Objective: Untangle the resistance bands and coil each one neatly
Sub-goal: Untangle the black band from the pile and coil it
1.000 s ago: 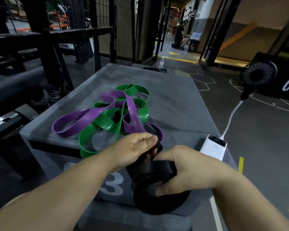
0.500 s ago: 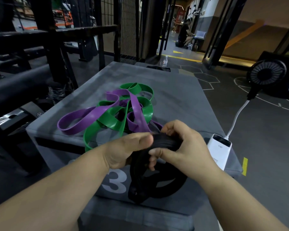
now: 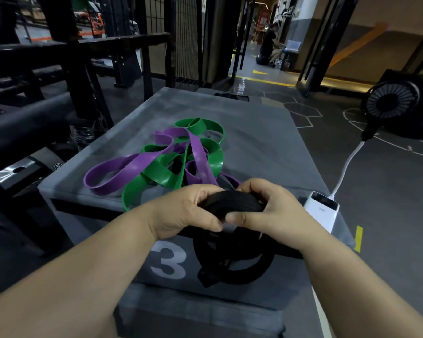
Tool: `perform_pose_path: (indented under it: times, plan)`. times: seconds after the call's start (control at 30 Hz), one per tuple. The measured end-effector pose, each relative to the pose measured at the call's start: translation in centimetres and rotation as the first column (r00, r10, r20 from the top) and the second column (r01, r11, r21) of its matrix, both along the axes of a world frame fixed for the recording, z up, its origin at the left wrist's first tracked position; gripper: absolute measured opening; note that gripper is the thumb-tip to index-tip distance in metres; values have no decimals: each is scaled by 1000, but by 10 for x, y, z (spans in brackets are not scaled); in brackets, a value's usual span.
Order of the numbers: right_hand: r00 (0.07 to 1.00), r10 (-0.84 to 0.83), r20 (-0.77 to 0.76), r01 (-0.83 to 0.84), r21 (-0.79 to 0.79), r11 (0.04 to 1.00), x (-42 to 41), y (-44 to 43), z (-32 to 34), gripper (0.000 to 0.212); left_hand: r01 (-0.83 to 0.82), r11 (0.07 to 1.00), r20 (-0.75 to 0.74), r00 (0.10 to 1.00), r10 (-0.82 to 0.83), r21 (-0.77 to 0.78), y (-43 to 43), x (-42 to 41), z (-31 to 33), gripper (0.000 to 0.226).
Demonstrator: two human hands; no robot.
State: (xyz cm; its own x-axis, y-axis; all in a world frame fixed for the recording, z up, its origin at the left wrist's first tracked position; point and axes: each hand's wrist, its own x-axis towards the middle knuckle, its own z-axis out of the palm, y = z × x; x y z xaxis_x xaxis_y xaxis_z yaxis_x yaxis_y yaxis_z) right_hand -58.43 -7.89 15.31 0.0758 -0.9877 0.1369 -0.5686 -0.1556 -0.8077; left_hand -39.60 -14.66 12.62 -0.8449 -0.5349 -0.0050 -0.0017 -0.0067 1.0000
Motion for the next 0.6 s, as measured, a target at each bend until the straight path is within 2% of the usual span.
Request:
perform_pose_path:
  times: [0.1, 0.23, 0.3, 0.4, 0.5, 0.6]
  plan:
    - [996, -6, 92, -1, 77, 997, -3, -2, -1, 45, -131, 989, 2, 991, 132, -73, 2, -6, -2, 50]
    - [939, 23, 342, -81, 156, 984, -6, -6, -4, 38, -324, 945, -70, 945, 320, -49, 8, -16, -6, 43]
    - [860, 23, 509, -123, 163, 979, -6, -6, -3, 35, -390, 919, -68, 920, 386, -65, 7, -20, -10, 41]
    - [721, -16, 693, -124, 151, 981, -3, -7, -4, 33, -342, 939, 41, 938, 343, -36, 10, -22, -14, 41]
    - [664, -50, 746, -75, 133, 988, -5, -9, -4, 33, -312, 950, 77, 947, 312, -12, 15, -28, -16, 36]
    - [731, -87, 677, -28, 157, 987, -15, -12, -7, 28, -393, 908, -6, 917, 398, 145, 12, -26, -15, 39]
